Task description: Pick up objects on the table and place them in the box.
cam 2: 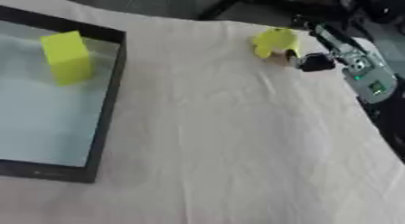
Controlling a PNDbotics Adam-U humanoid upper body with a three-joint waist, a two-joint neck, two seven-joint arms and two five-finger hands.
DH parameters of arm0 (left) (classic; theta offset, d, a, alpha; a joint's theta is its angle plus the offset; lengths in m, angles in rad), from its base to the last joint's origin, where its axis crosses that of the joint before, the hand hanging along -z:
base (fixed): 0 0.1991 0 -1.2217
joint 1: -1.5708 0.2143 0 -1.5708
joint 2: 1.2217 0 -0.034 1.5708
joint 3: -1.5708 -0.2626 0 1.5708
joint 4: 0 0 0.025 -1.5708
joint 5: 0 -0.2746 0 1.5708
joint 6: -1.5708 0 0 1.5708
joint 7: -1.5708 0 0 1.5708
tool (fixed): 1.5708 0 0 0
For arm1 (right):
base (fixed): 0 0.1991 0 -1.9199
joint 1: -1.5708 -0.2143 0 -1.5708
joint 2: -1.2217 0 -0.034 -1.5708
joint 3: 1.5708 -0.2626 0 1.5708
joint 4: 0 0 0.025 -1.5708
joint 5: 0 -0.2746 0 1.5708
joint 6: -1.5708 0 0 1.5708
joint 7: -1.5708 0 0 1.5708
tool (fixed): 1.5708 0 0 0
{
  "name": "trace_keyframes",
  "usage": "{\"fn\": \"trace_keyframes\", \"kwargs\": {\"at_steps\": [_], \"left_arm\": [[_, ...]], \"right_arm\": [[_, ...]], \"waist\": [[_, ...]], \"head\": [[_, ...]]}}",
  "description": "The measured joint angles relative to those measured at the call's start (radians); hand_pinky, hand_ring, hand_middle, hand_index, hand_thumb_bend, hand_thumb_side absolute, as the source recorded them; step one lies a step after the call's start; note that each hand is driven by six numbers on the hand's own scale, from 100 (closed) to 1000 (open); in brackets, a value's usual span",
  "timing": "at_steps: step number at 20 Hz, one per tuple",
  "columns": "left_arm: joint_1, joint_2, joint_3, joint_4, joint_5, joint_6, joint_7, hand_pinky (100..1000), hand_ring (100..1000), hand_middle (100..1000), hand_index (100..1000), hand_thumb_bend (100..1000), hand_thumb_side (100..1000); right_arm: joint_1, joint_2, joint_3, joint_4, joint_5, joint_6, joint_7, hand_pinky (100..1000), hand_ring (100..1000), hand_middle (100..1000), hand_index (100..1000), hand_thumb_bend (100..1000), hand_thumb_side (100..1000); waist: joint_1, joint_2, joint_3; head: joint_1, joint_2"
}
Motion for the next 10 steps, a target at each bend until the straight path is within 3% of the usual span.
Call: {"fn": "trace_keyframes", "kwargs": {"at_steps": [5,10], "left_arm": [[0.000,-0.008,0.000,0.001,0.000,-0.004,-0.003,717,531,726,712,111,627],[0.000,-0.017,0.001,0.007,0.000,-0.007,-0.003,718,531,726,713,103,624]], "right_arm": [[0.018,-0.018,-0.016,-0.021,-0.035,-0.004,-0.054,978,1000,1000,930,307,100],[0.027,-0.021,-0.018,-0.016,-0.029,-0.014,-0.056,986,1000,1000,938,330,100]], "waist": [[0.000,0.010,0.000],[0.000,0.018,0.020]], "head": [[-0.005,-0.003],[-0.008,-0.012]]}}
